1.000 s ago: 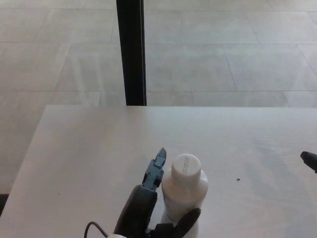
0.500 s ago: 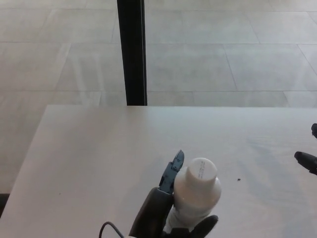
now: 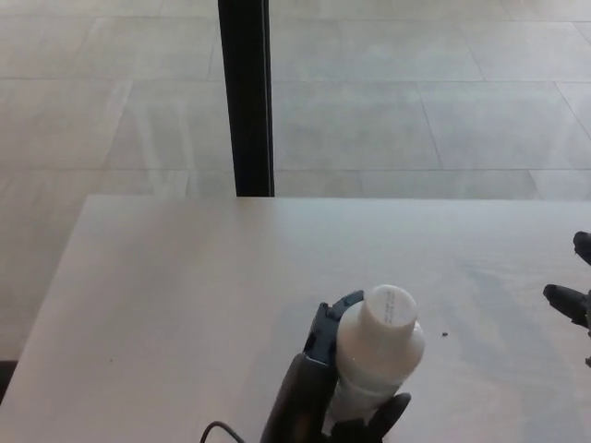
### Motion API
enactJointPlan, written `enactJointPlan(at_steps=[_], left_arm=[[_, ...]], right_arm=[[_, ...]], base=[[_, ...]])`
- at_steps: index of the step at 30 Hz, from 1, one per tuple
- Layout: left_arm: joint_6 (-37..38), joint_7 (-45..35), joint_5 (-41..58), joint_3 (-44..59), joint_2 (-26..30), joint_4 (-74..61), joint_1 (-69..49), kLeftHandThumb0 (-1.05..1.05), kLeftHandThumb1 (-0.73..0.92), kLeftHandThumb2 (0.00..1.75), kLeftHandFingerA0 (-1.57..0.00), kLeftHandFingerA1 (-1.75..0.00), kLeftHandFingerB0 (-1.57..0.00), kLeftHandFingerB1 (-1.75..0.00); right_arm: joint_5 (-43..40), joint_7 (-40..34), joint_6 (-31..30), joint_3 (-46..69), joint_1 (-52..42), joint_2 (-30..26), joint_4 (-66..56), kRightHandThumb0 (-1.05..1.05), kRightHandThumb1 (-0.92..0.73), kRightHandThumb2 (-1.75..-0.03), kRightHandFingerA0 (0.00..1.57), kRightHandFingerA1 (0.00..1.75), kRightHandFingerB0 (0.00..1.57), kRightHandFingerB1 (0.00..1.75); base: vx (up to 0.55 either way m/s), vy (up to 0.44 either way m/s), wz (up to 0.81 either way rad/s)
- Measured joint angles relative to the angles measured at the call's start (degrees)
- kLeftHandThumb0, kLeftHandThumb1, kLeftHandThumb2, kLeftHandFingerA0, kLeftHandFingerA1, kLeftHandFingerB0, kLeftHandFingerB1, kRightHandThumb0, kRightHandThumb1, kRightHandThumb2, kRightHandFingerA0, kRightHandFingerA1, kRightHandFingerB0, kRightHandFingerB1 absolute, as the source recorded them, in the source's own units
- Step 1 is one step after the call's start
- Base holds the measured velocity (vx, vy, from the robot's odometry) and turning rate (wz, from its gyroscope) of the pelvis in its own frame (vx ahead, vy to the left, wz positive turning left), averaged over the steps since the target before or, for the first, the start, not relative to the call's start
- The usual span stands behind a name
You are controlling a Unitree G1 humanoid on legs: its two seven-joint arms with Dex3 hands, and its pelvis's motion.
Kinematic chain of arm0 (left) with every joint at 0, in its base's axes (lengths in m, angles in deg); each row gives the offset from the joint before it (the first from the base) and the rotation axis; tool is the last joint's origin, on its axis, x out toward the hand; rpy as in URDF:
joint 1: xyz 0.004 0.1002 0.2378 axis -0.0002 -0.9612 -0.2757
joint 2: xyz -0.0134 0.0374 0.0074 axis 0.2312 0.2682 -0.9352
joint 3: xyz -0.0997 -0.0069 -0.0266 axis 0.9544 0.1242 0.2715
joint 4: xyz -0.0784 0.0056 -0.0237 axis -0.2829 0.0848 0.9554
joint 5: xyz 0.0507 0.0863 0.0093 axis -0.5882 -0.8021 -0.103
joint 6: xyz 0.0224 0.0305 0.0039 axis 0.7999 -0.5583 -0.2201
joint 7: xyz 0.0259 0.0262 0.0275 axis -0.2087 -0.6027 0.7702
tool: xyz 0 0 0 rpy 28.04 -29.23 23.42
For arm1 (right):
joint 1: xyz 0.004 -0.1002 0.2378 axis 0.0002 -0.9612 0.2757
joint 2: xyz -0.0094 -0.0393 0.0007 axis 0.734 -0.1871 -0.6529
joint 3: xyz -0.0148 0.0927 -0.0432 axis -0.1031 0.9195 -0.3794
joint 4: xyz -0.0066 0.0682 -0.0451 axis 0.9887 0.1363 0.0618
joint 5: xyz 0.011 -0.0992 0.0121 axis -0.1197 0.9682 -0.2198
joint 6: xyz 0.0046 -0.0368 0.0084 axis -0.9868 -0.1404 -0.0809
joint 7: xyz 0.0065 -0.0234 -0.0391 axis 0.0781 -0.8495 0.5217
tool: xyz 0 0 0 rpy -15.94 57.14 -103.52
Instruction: The robot uses its left hand to to lift the bottle kept on the middle of the desk and tilts it towards its right hand. It then uses its right hand to rotate its cap to open it and places the bottle and cap back on the desk
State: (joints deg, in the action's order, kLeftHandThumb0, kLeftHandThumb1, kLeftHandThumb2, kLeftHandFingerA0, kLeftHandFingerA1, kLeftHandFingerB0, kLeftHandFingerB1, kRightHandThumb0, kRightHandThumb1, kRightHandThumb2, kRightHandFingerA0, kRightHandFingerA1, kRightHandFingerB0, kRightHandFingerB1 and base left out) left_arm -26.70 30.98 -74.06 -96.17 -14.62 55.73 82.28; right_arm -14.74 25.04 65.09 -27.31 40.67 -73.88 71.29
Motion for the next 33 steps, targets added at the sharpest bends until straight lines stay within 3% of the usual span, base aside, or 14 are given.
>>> enactJointPlan(at_steps=[1,6,7,8,9,10,11,12,13,17,18,19,20,33], left_arm=[[0.19,0.52,-0.28,-0.27,-0.01,0.48,0.42,0.21,0.64,1.47,-1.24,-1.75,-1.13,-1.56],[1.05,4.88,-3.54,-4.71,0.08,3.43,3.4,0.33,0.57,1.55,-1.22,-1.75,-1.1,-1.55],[1.12,5.73,-4.31,-5.79,0.08,4.01,4.01,0.34,0.55,1.55,-1.19,-1.75,-1.09,-1.55],[1.21,6.49,-5.02,-6.69,0.07,4.58,4.57,0.32,0.53,1.49,-1.04,-1.75,-0.93,-1.67],[1.29,7.24,-5.64,-7.4,0.05,5.06,5.02,0.32,0.53,1.49,-1.04,-1.75,-0.93,-1.67],[1.46,8.05,-6.3,-8.15,0.0,5.71,5.53,0.31,0.56,1.57,-1.19,-1.75,-1.09,-1.57],[1.71,8.76,-6.78,-8.6,-0.02,6.32,5.85,0.31,0.56,1.57,-1.19,-1.75,-1.09,-1.57],[1.99,9.51,-7.24,-8.87,-0.06,6.83,6.06,0.28,0.54,1.51,-1.07,-1.75,-0.93,-1.7],[2.34,10.34,-7.68,-9.1,-0.12,7.36,6.26,0.28,0.57,1.56,-1.25,-1.75,-1.11,-1.55],[4.25,13.34,-8.92,-9.42,-0.34,9.65,6.87,0.25,0.58,1.56,-1.24,-1.75,-1.09,-1.55],[4.62,14.08,-9.22,-9.41,-0.41,10.07,6.93,0.24,0.59,1.54,-1.24,-1.75,-1.08,-1.55],[5.01,14.7,-9.37,-9.35,-0.43,10.42,6.93,0.24,0.54,1.53,-1.09,-1.75,-0.9,-1.74],[5.47,15.43,-9.5,-9.24,-0.44,10.71,6.91,0.23,0.58,1.52,-1.24,-1.75,-1.06,-1.53],[5.59,15.59,-9.89,-3.52,-0.04,5.35,5.3,0.25,0.53,1.51,-1.01,-1.75,-0.89,-1.56]], right_arm=[[0.0,-0.02,0.0,0.01,0.0,0.05,0.0,-0.71,-0.82,-0.65,0.45,0.58,0.35,0.32],[-0.2,-0.61,0.03,1.26,0.0,1.03,-0.09,-0.71,-0.85,-0.65,0.46,0.64,0.35,0.33],[-0.24,-0.85,0.07,1.9,0.0,1.3,-0.11,-0.71,-0.67,-1.04,0.44,0.68,0.29,0.49],[-0.28,-1.1,0.1,2.61,0.0,1.52,-0.13,-0.73,-0.85,-0.66,0.49,0.63,0.37,0.34],[-0.29,-1.35,0.14,3.2,0.0,1.65,-0.17,-0.73,-0.85,-0.66,0.49,0.63,0.37,0.34],[-0.31,-1.7,0.17,3.96,0.0,1.83,-0.21,-0.72,-0.68,-1.04,0.47,0.67,0.32,0.5],[-0.31,-2.03,0.22,4.56,0.01,2.06,-0.23,-0.72,-0.68,-1.04,0.47,0.67,0.32,0.5],[-0.31,-2.36,0.25,5.03,0.02,2.32,-0.23,-0.71,-0.85,-0.65,0.51,0.61,0.41,0.35],[-0.31,-2.7,0.3,5.47,0.02,2.62,-0.23,-0.7,-0.82,-0.65,0.53,0.62,0.42,0.36],[-0.31,-3.73,0.37,6.69,0.02,3.72,-0.35,-0.68,-0.8,-0.64,0.57,0.61,0.42,0.37],[-0.29,-3.91,0.39,6.76,-0.01,3.84,-0.35,-0.66,-0.62,-0.99,0.56,0.68,0.38,0.53],[-0.21,-4.04,0.43,6.73,-0.07,3.88,-0.37,-0.65,-0.6,-0.98,0.58,0.69,0.4,0.53],[-0.12,-4.19,0.49,6.67,-0.24,3.89,-0.4,-0.63,-0.73,-0.62,0.68,0.66,0.48,0.38],[4.39,-2.52,1.61,-2.85,-4.65,0.58,-4.36,-0.54,-0.63,-0.59,0.82,0.73,0.5,0.38]], base=[[0.0,0.0,0.0],[0.0,0.0,0.0],[0.0,0.0,0.0],[0.0,0.0,0.0],[0.0,0.0,0.0],[0.0,0.0,0.0],[0.0,0.0,0.0],[0.0,0.0,0.0],[0.0,0.0,0.0],[0.0,0.0,0.0],[0.0,0.0,0.0],[0.0,0.0,0.0],[0.0,0.0,0.0],[0.0,0.0,0.0]])
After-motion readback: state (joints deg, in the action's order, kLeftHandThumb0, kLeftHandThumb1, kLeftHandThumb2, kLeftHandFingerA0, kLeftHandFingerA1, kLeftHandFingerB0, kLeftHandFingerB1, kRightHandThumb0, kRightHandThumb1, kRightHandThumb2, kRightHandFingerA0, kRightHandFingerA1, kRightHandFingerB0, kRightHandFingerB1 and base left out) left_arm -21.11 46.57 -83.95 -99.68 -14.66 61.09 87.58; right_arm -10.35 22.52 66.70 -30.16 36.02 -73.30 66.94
